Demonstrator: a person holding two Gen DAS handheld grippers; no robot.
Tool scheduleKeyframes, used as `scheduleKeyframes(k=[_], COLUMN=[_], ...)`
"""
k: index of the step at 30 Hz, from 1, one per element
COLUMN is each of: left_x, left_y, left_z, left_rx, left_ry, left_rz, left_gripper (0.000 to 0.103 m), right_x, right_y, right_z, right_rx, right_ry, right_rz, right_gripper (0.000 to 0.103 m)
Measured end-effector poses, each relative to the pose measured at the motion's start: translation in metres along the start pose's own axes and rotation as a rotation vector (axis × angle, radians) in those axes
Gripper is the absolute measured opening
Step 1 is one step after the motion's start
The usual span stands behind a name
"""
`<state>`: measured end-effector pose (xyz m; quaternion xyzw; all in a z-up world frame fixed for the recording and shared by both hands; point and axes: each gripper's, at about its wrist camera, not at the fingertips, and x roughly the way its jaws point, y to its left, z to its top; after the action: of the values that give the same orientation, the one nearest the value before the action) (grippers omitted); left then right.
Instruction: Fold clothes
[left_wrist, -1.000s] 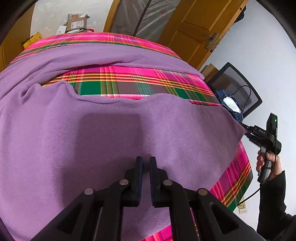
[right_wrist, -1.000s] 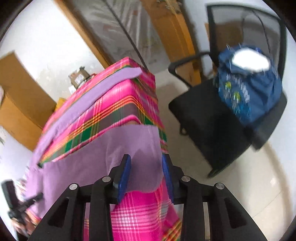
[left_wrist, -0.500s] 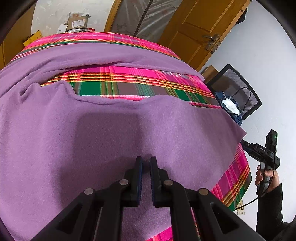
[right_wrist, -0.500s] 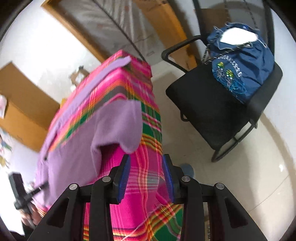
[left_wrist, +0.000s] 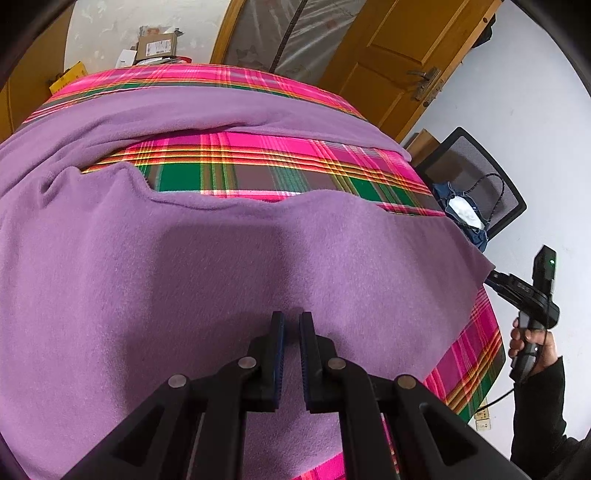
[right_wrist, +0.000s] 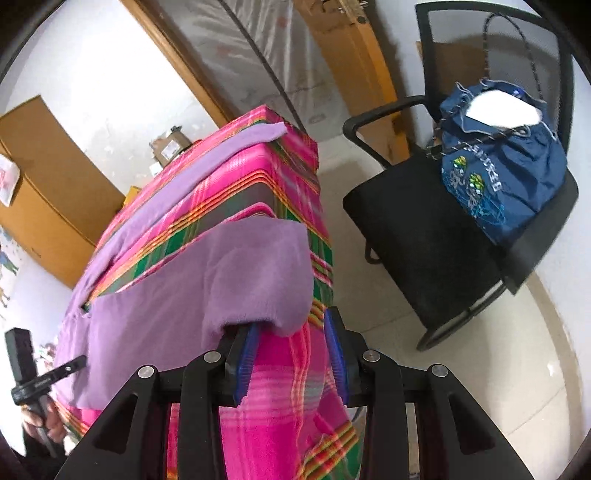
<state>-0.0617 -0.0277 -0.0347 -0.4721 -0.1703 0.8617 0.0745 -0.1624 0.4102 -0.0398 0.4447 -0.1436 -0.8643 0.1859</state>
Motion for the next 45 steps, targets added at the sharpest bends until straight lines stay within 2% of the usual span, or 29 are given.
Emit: scheduleKeyframes(k=[1, 2, 3, 4, 5, 10, 14, 17, 20, 24, 25, 28, 33, 34, 37, 39, 42, 45], left_x=[0.000, 0.000, 0.000, 0.000, 0.000, 0.001, 0.001, 0.001, 0.001, -0.001, -0.001, -0.002, -0.002, -0.002, -0.001, 0.001, 0.005, 0.009], left_y=[0.000, 0.001, 0.000, 0.000, -0.001, -0.003, -0.005, -0.006, -0.011, -0.016, -0.017, -0.023, -0.038, -0.042, -0.054, -0.064, -0.076, -0.085], left_z=[0.000, 0.000, 0.000, 0.000, 0.001, 0.001, 0.002, 0.003, 0.001, -0.002, -0.002, -0.004, -0.008, -0.009, -0.013, -0.016, -0.021, -0.024], left_rx=[-0.003, -0.006, -0.005, -0.004, -0.004, 0.000, 0.004, 0.006, 0.025, 0.046, 0.051, 0.071, 0.127, 0.141, 0.186, 0.222, 0.268, 0.309], left_ry=[0.000, -0.001, 0.001, 0.003, 0.005, 0.015, 0.022, 0.028, 0.034, 0.039, 0.039, 0.045, 0.056, 0.059, 0.068, 0.081, 0.098, 0.110], left_rz=[-0.001, -0.002, -0.003, -0.004, -0.004, -0.007, -0.009, -0.011, -0.022, -0.037, -0.040, -0.055, -0.098, -0.109, -0.143, -0.164, -0.183, -0.184], left_gripper=[0.007, 0.007, 0.007, 0.007, 0.007, 0.007, 0.007, 0.007, 0.007, 0.007, 0.007, 0.007, 0.007, 0.007, 0.007, 0.007, 0.007, 0.007], right_x=[0.003, 0.005, 0.004, 0.002, 0.001, -0.029, -0.043, -0.040, -0.025, -0.006, -0.006, -0.011, -0.034, -0.038, -0.042, -0.035, -0.018, -0.006], right_y=[-0.001, -0.001, 0.001, 0.005, 0.008, 0.027, 0.037, 0.037, 0.027, 0.013, 0.007, -0.016, -0.045, -0.052, -0.071, -0.078, -0.078, -0.074], right_z=[0.003, 0.006, 0.009, 0.012, 0.014, 0.020, 0.018, 0.012, 0.007, -0.004, -0.006, -0.012, -0.023, -0.025, -0.036, -0.045, -0.055, -0.060], right_rx=[0.002, 0.003, -0.005, -0.022, -0.038, -0.173, -0.256, -0.283, -0.286, -0.275, -0.261, -0.172, 0.056, 0.118, 0.370, 0.503, 0.602, 0.656], right_ry=[-0.004, -0.010, -0.022, -0.037, -0.051, -0.169, -0.199, -0.178, -0.113, -0.018, -0.008, 0.027, -0.010, -0.020, -0.058, -0.046, 0.021, 0.072], right_rz=[0.002, 0.003, -0.005, -0.019, -0.033, -0.163, -0.243, -0.282, -0.331, -0.395, -0.411, -0.452, -0.319, -0.266, 0.010, 0.178, 0.311, 0.375], right_gripper=[0.036, 0.029, 0.013, 0.007, 0.006, 0.005, 0.005, 0.005, 0.006, 0.019, 0.019, 0.026, 0.031, 0.032, 0.034, 0.035, 0.036, 0.038])
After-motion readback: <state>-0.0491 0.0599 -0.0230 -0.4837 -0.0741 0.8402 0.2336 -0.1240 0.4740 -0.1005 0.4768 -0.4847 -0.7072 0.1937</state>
